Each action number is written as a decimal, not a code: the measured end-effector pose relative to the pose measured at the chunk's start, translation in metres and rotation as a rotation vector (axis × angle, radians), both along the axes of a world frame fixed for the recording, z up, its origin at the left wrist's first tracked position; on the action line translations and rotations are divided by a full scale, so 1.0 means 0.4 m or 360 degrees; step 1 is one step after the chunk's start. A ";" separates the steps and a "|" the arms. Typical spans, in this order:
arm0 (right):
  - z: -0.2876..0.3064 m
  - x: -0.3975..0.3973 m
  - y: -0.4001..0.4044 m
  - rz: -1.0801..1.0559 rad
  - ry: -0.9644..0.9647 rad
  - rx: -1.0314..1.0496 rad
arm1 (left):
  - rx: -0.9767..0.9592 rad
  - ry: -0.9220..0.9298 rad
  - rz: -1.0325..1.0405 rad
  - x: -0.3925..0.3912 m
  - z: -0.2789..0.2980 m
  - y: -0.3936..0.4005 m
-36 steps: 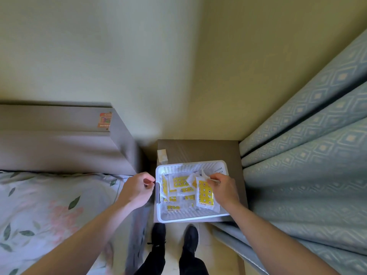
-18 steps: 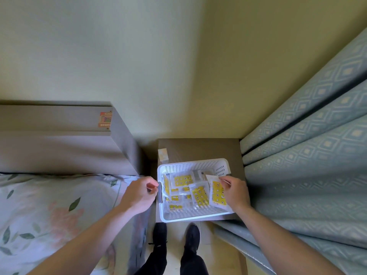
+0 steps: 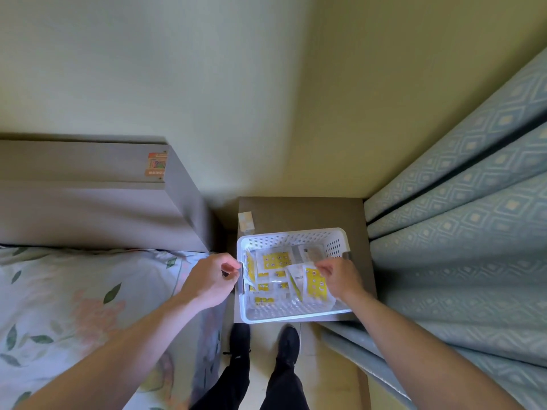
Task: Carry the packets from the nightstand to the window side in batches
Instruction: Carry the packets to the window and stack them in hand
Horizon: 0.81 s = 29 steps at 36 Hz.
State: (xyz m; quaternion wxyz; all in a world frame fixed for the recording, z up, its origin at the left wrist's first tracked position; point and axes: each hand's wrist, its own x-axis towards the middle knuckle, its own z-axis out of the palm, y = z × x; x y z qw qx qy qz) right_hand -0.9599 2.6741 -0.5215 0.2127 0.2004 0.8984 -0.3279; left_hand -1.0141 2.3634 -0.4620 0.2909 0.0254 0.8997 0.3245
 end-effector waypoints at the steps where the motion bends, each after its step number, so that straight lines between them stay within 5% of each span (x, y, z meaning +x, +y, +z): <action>1: -0.006 0.003 0.008 0.0008 0.0001 0.0086 | -0.0003 -0.0006 0.0004 0.001 -0.002 0.000; 6: 0.001 0.010 0.034 -0.0075 0.0043 0.0305 | 0.0004 -0.0031 0.0009 0.011 -0.001 -0.001; 13: 0.060 -0.014 0.027 -0.0119 0.0186 0.0130 | -0.0006 -0.0031 -0.0002 0.023 0.010 -0.005; 21: 0.087 -0.030 -0.010 0.0174 -0.0157 0.0302 | 0.0007 0.0002 -0.0019 0.032 0.015 -0.014; 29: 0.194 0.130 -0.100 -0.0004 -0.0140 0.0137 | -0.0009 0.0061 -0.0142 0.077 0.039 -0.037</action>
